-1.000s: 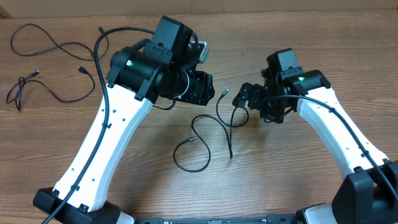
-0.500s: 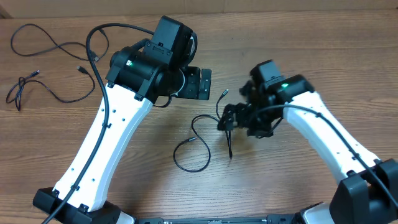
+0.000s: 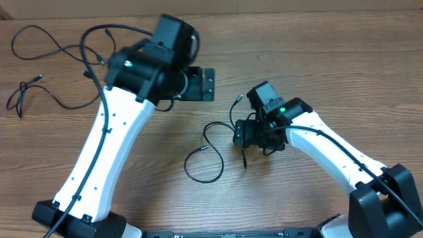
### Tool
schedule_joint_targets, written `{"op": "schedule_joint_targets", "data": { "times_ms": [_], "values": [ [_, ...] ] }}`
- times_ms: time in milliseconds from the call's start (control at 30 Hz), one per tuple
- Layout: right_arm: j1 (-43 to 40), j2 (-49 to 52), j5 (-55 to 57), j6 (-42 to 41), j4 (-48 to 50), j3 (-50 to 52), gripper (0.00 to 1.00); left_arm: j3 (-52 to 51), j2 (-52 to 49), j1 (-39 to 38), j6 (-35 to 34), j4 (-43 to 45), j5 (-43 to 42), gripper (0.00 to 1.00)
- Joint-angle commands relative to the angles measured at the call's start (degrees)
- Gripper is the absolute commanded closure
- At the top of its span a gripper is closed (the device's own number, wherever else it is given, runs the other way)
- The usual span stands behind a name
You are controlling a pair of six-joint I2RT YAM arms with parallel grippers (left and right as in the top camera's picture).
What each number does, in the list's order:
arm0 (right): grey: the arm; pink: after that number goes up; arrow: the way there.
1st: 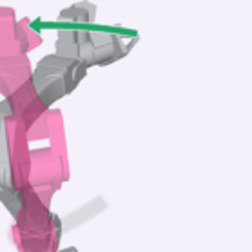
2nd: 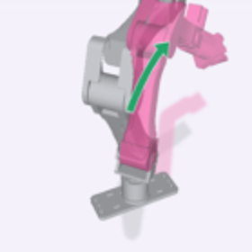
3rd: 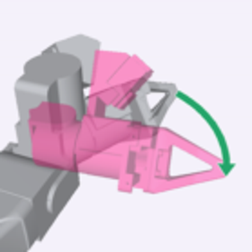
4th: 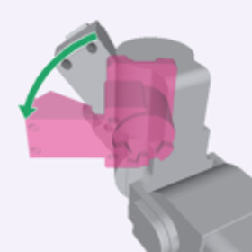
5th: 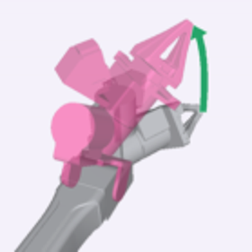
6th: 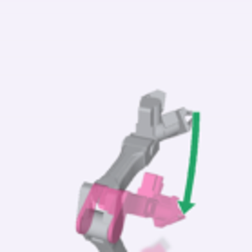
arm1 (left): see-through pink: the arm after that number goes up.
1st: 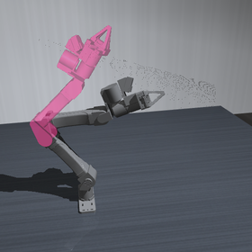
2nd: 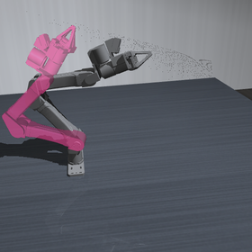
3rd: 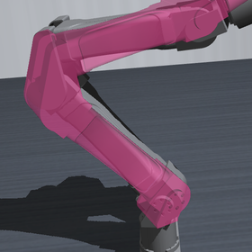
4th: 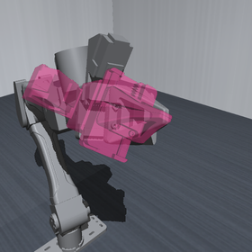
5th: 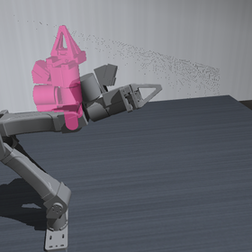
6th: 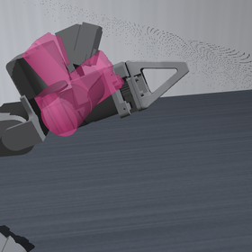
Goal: Untangle cables
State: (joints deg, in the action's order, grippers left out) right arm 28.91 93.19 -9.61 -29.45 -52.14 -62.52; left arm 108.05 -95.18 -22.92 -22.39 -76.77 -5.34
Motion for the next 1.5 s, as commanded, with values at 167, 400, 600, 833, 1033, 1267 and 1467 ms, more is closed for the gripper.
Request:
{"op": "schedule_joint_targets", "data": {
  "times_ms": [167, 400, 600, 833, 1033, 1267, 1467],
  "values": [
    [0.07, 0.17, -2.10, -2.10, 4.48, 2.43, 0.63, 0.00, -0.39, 6.54, 0.63, -0.81, -7.98, 0.00],
    [-0.81, -0.20, -9.90, -2.01, 1.62, -3.08, 0.96, 0.00, -0.39, 6.38, 1.70, -1.84, -7.98, 0.00],
    [-4.11, -1.22, -12.55, 1.49, -13.11, -22.01, 0.96, 0.00, -0.39, 6.38, 3.26, -2.08, -8.09, 0.00],
    [-8.44, -1.25, -12.57, 2.82, -22.36, -48.19, 0.96, 0.00, -0.39, 6.21, 12.46, -2.43, -17.18, 0.00],
    [-10.95, -1.25, -12.31, -3.28, -19.34, -55.95, 0.96, 0.00, -0.39, 4.26, 33.77, -2.38, -35.63, 0.00],
    [-14.27, -0.81, -15.21, -12.33, -17.94, -55.95, 0.96, 0.00, -0.39, 1.51, 46.12, -1.11, -42.73, 0.00],
    [-14.84, -0.81, -18.67, -19.54, -14.01, -55.95, 0.96, 0.00, -0.39, -0.72, 47.28, 4.74, -42.77, 0.00]
  ]
}}
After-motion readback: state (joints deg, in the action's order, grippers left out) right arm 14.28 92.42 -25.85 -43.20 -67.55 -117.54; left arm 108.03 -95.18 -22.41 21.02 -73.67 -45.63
